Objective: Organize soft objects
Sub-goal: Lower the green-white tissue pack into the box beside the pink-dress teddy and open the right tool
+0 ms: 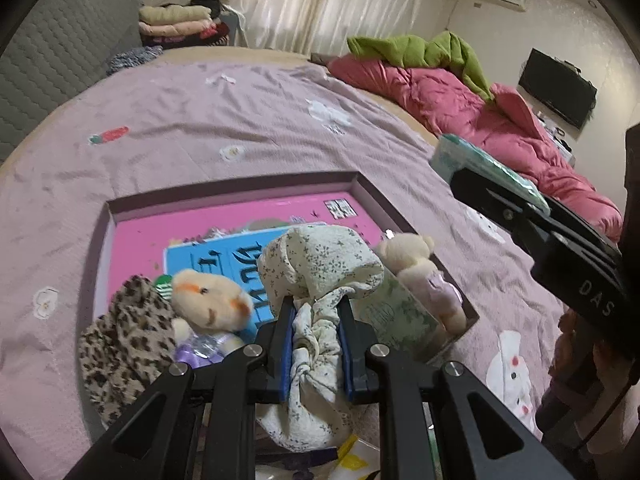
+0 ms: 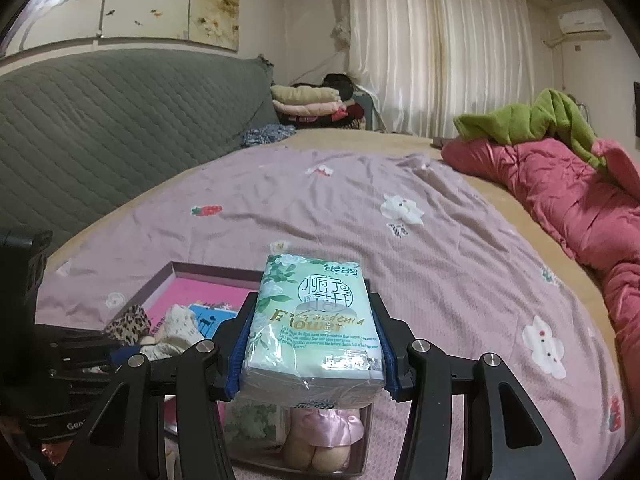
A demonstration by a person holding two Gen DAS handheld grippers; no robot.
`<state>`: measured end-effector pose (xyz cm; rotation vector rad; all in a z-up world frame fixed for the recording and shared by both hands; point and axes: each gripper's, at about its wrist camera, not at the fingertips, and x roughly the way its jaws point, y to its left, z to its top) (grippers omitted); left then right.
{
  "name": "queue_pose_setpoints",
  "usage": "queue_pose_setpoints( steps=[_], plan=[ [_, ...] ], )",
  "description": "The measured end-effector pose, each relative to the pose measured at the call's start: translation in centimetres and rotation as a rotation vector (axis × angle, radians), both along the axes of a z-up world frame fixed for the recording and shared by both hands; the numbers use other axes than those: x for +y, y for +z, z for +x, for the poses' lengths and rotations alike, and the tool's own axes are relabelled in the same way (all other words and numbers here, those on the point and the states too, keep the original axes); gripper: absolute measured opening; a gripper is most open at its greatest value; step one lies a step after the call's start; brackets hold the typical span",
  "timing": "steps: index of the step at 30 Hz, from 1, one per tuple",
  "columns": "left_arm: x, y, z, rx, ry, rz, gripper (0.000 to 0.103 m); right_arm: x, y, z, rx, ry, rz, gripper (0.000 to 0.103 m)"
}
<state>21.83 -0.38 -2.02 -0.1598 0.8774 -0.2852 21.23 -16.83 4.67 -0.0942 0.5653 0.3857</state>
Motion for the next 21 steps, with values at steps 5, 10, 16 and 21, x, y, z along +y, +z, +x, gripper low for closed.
queue_pose_setpoints(
  steps=[5, 10, 16, 21],
  plan=[
    [-0.4, -0.7, 0.1, 0.028, -0.023, 0.016, 0.019, 0.4, -0.8, 0.2, 0.023, 0.009, -0.011, 0.053],
    [-0.6, -1.5, 0.3, 0.060, -0.033, 0.019, 0.019, 1.3, -2.1, 0.3, 0.057, 0.033, -0.040, 0.053],
    [-0.9, -2.2, 0.3, 0.082, -0.039, 0.024, 0.019, 2.2, -3.4, 0.4, 0.093, 0.064, -0.074, 0.053],
    [-0.9, -2.4, 0.5, 0.094, -0.037, 0.028, 0.019, 2.4, -4.4, 0.6, 0.119, 0.063, -0.109, 0.053]
  ],
)
